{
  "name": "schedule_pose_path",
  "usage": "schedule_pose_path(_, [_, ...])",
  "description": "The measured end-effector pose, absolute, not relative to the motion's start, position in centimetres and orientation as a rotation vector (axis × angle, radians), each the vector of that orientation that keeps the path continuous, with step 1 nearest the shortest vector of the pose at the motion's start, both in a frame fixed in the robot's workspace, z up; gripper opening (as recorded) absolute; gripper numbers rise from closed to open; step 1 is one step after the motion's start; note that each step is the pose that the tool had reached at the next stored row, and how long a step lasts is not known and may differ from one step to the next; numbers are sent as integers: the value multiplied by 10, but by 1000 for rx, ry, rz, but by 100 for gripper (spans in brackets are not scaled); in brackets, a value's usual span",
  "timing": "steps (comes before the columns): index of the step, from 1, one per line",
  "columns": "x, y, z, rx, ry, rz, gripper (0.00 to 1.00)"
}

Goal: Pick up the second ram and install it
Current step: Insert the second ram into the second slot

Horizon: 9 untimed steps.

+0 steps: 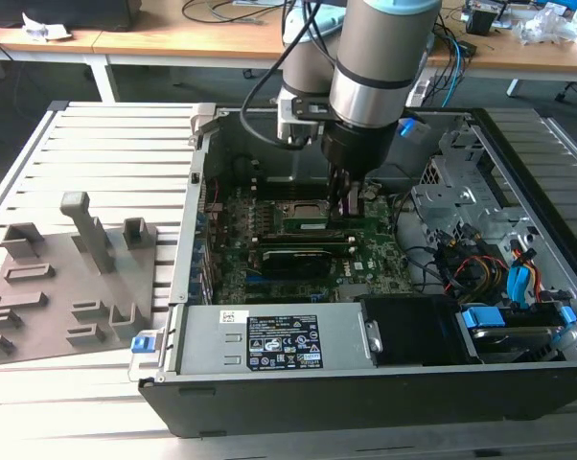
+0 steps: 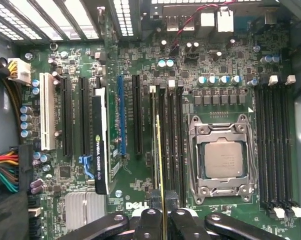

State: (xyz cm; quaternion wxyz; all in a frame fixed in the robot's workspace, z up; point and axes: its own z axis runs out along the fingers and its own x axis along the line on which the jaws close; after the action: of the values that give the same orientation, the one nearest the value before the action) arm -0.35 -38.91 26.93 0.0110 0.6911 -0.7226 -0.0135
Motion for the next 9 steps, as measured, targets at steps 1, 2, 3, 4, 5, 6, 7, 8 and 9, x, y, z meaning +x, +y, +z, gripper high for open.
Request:
schedule_pose_path(1, [-4,-388,269,2156,-2254,-42,14])
schedule_pose_path(2, [-4,-388,268,2156,-2254,-42,14])
schedule_pose_path(3, [-4,-388,267,2156,-2254,-42,14])
schedule_pose_path(4, [-4,-387,266,2156,-2254,-42,14])
schedule_pose_path(5, [-4,-387,265,2156,-2254,-42,14])
schedule_pose_path(6, [-4,-387,264,2156,-2254,-42,14])
schedule_pose_path(7, [-4,-387,263,2156,-2254,-42,14])
schedule_pose_path(8, [-5,-387,263,2156,-2254,-42,14])
schedule_pose_path(9, [-5,-387,262,2156,-2254,-42,14])
